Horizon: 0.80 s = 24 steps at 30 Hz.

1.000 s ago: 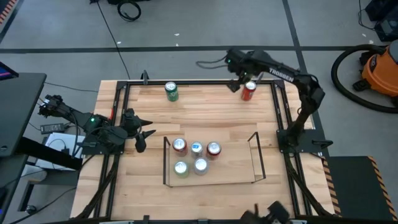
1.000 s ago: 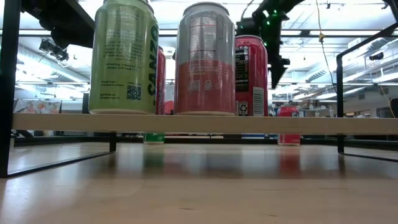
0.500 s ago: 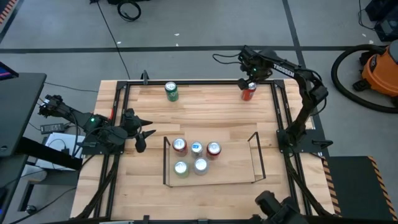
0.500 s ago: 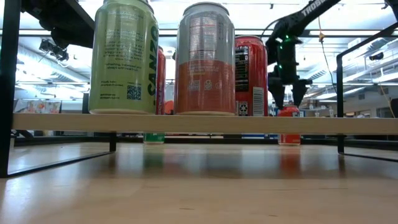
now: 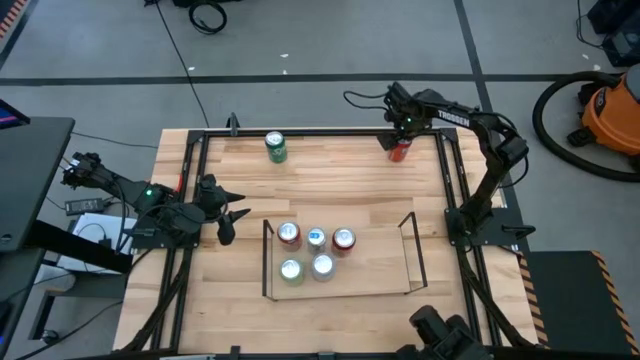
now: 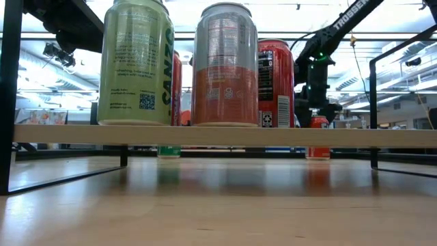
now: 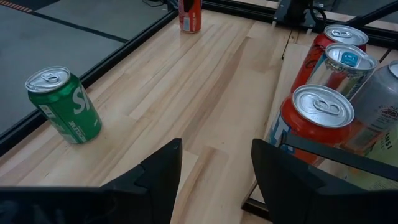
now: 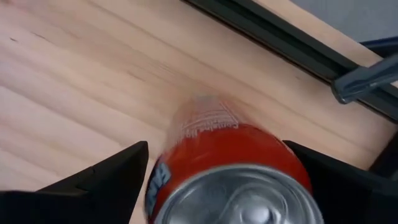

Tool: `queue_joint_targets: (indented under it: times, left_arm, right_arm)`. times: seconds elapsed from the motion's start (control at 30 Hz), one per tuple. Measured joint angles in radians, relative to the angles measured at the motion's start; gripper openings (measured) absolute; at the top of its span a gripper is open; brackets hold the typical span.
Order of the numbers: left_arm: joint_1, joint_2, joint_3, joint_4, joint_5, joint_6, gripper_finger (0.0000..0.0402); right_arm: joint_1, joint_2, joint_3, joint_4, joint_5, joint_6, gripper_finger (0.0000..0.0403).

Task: Place canned beverage on shelf
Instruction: Put the orange soda can on the shelf

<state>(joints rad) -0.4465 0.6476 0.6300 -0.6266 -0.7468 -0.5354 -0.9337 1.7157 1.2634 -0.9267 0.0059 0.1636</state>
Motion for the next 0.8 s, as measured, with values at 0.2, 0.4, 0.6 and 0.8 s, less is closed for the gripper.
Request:
queue_joint_targets:
  times: [0.2,0.4,0.6,0.8]
  left_arm:
    - [0.000,0.000,0.000,0.000,0.000,0.000,0.0203]
    - [0.000,0.000,0.000,0.000,0.000,0.000,0.0203]
    - [0.000,0.000,0.000,0.000,0.000,-0.001,0.0203]
    - [0.000,0.000,0.000,0.000,0.000,-0.001,0.0203]
  right_arm:
    - [0.001,0.000,-0.017,0.014,0.000,-0.007,0.0346]
    - [0.001,0.000,-0.017,0.014,0.000,-0.012,0.0315]
    - [0.022,0.000,-0.014,-0.004,-0.019,-0.080,0.0315]
    - [0.138,0.001,0.042,-0.125,-0.057,-0.267,0.0317]
